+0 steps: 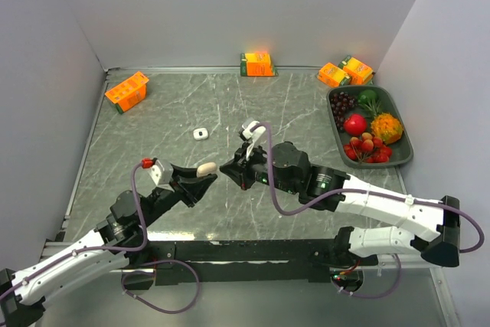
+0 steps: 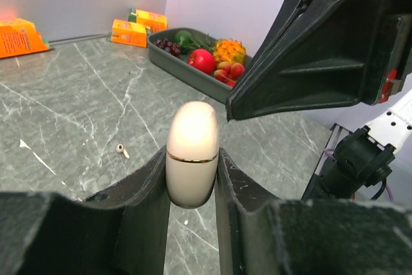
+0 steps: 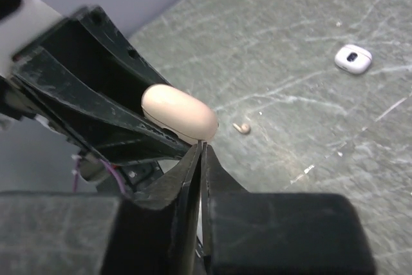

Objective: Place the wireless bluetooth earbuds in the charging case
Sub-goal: Open the charging case.

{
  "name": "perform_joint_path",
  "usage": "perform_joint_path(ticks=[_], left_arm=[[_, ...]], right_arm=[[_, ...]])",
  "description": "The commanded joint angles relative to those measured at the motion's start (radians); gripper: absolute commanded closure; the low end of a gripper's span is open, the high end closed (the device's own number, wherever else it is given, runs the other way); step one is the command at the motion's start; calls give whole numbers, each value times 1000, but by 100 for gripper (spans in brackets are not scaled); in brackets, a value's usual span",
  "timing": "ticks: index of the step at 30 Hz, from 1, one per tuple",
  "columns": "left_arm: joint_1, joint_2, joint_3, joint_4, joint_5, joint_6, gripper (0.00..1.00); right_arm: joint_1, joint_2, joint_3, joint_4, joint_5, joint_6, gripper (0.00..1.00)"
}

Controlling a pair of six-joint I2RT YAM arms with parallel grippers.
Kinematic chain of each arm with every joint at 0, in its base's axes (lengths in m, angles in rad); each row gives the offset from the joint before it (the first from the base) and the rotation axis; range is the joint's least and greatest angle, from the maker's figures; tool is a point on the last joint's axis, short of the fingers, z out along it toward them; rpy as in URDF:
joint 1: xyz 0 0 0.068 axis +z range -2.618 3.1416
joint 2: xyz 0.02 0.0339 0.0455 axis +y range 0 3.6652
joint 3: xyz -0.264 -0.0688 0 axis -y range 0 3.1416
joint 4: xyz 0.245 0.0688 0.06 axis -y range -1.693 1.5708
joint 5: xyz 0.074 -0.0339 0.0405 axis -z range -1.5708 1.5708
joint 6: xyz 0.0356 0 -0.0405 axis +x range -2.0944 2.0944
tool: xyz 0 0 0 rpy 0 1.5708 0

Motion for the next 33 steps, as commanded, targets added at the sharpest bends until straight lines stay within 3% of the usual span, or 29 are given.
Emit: perform_joint_path(ticks=[1,33], left_arm=[[-4,20,45,49,30,13,99],[-8,20,12,69,116,-19,99]], right_arm=[[9,9,51,-9,7,-16,99],[23,133,197,-59,-4,-22,100]])
